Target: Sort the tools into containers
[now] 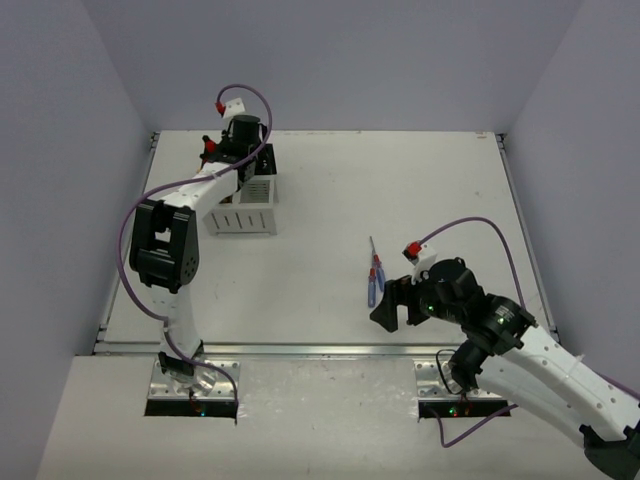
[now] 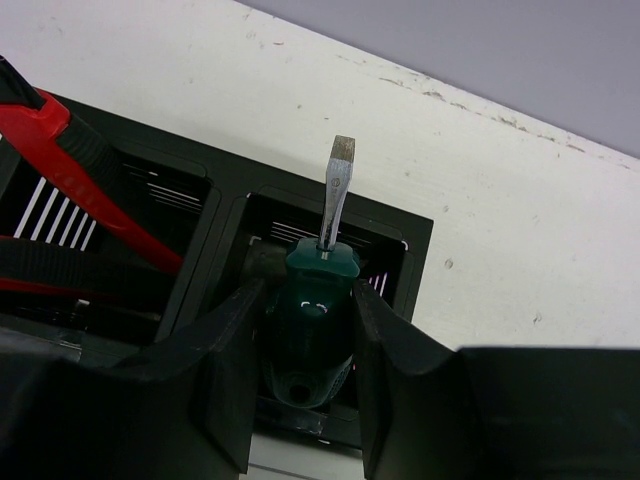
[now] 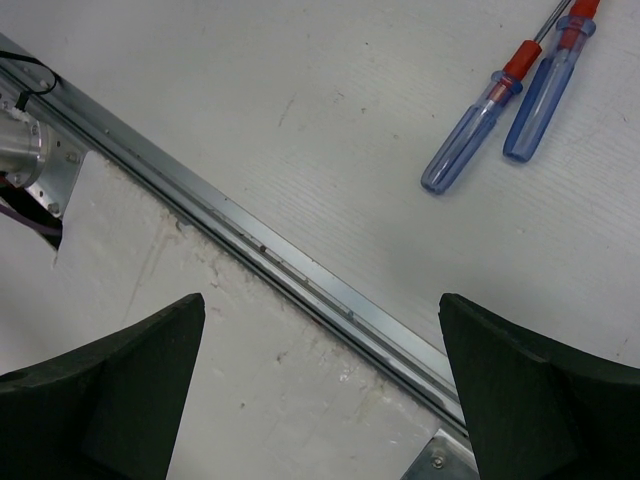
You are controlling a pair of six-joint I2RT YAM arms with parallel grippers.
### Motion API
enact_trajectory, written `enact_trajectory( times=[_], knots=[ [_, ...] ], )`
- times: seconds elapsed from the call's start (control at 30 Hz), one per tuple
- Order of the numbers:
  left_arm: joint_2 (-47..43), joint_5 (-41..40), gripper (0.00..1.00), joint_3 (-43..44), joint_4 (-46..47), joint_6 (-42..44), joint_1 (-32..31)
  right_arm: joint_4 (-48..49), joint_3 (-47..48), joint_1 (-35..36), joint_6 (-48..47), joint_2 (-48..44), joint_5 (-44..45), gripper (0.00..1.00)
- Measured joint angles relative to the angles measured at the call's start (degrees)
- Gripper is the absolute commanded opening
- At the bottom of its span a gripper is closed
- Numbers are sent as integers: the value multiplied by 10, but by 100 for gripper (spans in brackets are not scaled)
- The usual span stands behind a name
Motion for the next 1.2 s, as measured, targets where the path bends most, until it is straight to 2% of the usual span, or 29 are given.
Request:
enact_trajectory(
  times=[0.03, 0.23, 0.37, 0.43, 0.47, 0.6, 0.73, 0.8, 0.9, 0.93, 1.0, 1.07, 1.2],
  knots=[
    [0, 1, 51, 0, 0, -1, 0, 2, 0, 0, 1, 2, -1, 99],
    [0, 11, 63, 0, 16, -15, 0, 8, -2, 0, 4, 14, -10, 99],
    [-9, 22, 77, -10, 22, -26, 0, 20, -9, 0, 6, 19, -10, 99],
    [-18, 29, 97, -15, 21, -33, 0, 25, -12, 0, 7, 24, -10, 99],
    [-25, 34, 100, -16, 20, -39, 0, 28, -13, 0, 8, 28, -10, 99],
    [-100, 64, 100, -46, 2, -65, -1, 38, -15, 0, 12, 57, 5, 99],
    [-268, 95, 100, -126, -15, -90, -11, 31, -4, 0, 14, 129, 62, 97],
    [-382, 106, 100, -182, -18, -93, -24, 18, 12, 0, 14, 174, 93, 90],
    [-531, 118, 100, -249, -34, -86, -50, 0, 43, -13, 9, 246, 130, 65],
    [-575, 123, 100, -269, -45, -82, -60, -3, 56, -23, 7, 272, 139, 64],
    [-637, 131, 100, -297, -77, -67, -70, 0, 75, -49, -1, 322, 151, 52],
    [-680, 136, 100, -308, -114, -47, -72, 4, 88, -77, -9, 363, 155, 44],
    [-688, 158, 100, -321, -176, -1, -72, 10, 122, -105, -26, 430, 156, 30]
  ],
)
